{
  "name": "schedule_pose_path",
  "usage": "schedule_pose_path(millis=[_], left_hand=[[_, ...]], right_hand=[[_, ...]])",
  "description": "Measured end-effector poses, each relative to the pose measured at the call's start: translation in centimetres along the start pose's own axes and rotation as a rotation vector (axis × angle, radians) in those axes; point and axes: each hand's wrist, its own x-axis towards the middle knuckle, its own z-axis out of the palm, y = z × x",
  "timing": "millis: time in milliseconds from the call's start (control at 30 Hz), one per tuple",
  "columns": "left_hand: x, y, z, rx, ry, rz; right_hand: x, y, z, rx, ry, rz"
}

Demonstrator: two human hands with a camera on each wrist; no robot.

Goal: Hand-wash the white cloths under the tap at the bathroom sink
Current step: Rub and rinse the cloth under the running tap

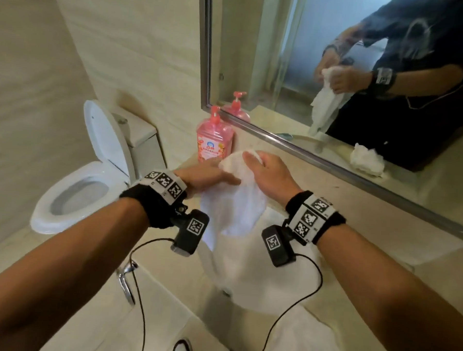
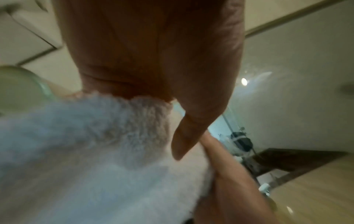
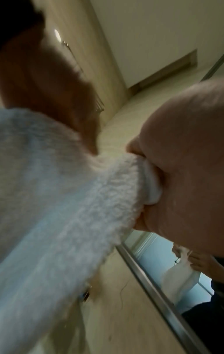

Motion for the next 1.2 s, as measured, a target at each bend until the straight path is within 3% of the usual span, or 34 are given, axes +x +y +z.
schedule_pose_path(millis=[100, 200, 300, 367, 433, 500, 600, 667, 800, 933, 1067, 1167, 1200], left_hand=[[-1.2, -0.3, -2.2, 0.041, -0.044, -0.038], [-1.8, 0.0, -3.1, -0.153, 0.048, 0.019], [-2.4, 0.1, -3.8, -0.254, 0.15, 0.084], [-2.4, -0.1, -3.8, -0.265, 0.155, 0.063], [-2.1, -0.1, -3.4, -0.253, 0.208, 0.024], [-1.2, -0.1, -2.6, -0.26, 0.306, 0.01], [-0.5, 0.7, -0.4, -0.299, 0.375, 0.044], [-0.1, 0.8, 0.2, -0.248, 0.403, 0.04], [-0.4, 0.3, -0.2, -0.151, 0.316, 0.032], [-0.2, -0.4, -0.5, -0.145, 0.415, 0.076], [-0.3, 0.0, -0.1, -0.067, 0.323, 0.1], [-0.6, 0.5, -0.5, -0.029, 0.374, 0.046], [-0.8, 0.3, -0.7, -0.095, 0.333, 0.018]], right_hand=[[0.0, -0.8, -1.5, -0.02, -0.155, -0.073], [-0.6, 1.0, -2.9, -0.052, -0.254, -0.011], [-1.4, 2.9, -3.0, 0.249, -0.163, 0.146], [-1.4, 3.2, -2.0, 0.471, -0.066, 0.233], [-1.5, 2.3, 0.1, 0.544, 0.064, 0.269], [-1.4, 0.6, 2.9, 0.501, 0.157, 0.214], [-1.4, -2.8, 6.3, 0.394, 0.158, 0.094], [-0.7, -3.7, 6.9, 0.374, 0.211, 0.091], [0.3, -3.2, 6.8, 0.449, 0.283, 0.248], [0.1, -4.2, 8.5, 0.283, 0.286, 0.142], [1.2, -3.3, 6.9, 0.247, 0.328, 0.216], [0.0, -2.8, 8.1, 0.278, 0.266, 0.145], [-0.2, -2.6, 8.2, 0.267, 0.263, 0.141]])
